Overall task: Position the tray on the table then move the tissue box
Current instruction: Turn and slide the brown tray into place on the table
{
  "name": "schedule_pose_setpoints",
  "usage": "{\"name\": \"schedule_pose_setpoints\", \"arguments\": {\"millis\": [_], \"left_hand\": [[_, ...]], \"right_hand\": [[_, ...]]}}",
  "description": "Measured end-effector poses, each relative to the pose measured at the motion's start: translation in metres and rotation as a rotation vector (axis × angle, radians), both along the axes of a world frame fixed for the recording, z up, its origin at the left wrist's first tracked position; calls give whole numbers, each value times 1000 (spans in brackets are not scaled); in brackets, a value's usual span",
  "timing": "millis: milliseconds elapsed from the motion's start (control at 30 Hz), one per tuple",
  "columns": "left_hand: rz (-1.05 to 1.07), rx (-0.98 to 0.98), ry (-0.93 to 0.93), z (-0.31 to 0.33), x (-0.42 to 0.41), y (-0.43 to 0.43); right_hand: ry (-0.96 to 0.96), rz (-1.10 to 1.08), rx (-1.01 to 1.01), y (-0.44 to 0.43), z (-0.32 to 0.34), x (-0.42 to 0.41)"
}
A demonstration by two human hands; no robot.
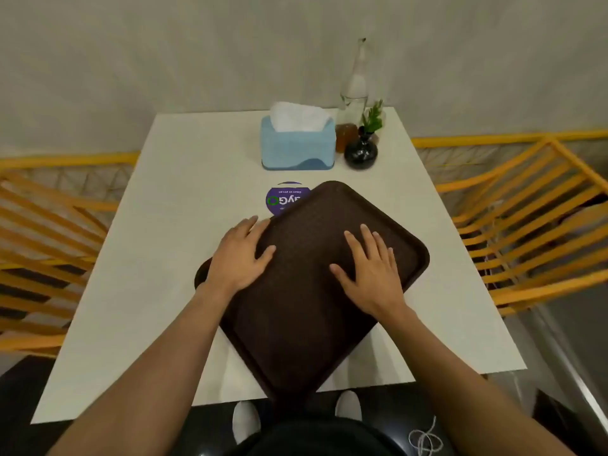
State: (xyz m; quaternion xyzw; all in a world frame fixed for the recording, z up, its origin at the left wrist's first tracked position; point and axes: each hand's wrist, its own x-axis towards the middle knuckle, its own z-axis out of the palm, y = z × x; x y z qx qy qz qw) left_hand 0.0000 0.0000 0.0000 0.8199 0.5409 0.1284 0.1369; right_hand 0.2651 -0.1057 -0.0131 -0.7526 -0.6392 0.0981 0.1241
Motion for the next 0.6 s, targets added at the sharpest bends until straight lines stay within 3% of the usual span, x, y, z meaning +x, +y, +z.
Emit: {"name": "schedule_pose_setpoints", "arguments": {"millis": [300,600], "left_hand": [[-64,-29,146,-17,-5,-1],[23,33,218,-16,-14,-12]], "right_hand": [[-48,-59,-134,-9,-14,-4],[-62,142,-138,8,-10,6]]}}
